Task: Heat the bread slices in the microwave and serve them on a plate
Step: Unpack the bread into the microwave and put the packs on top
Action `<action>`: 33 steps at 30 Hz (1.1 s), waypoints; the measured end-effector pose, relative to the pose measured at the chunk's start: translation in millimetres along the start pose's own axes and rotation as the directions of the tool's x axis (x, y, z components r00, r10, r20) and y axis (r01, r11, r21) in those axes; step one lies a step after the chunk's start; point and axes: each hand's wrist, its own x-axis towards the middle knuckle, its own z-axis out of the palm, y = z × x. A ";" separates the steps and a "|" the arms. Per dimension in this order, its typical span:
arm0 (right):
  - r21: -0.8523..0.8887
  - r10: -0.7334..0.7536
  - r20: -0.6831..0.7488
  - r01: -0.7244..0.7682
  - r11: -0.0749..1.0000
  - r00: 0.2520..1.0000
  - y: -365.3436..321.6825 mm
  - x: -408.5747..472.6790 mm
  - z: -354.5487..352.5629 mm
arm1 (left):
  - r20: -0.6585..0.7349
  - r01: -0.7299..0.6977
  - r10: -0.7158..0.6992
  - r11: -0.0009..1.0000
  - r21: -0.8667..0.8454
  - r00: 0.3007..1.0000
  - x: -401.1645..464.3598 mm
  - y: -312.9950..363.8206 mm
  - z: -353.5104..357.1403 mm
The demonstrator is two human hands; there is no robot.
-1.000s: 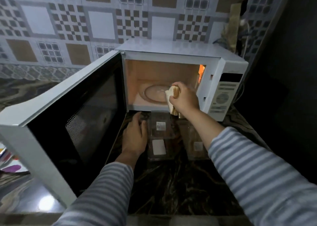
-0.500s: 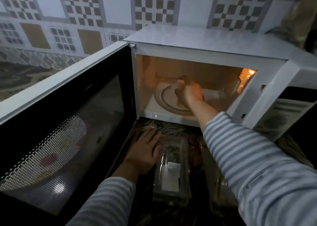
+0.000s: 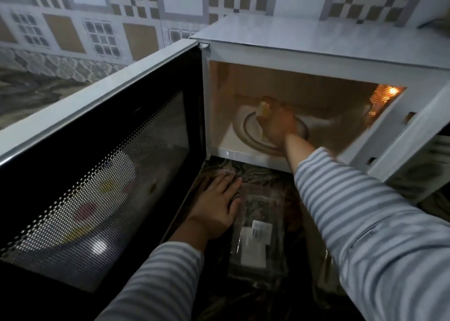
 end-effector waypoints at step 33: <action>-0.050 0.096 0.079 -0.092 0.995 0.992 79.0 -353.4 -71.6 | -0.057 -0.176 0.168 0.963 -0.204 0.984 -73.8 196.5 -33.4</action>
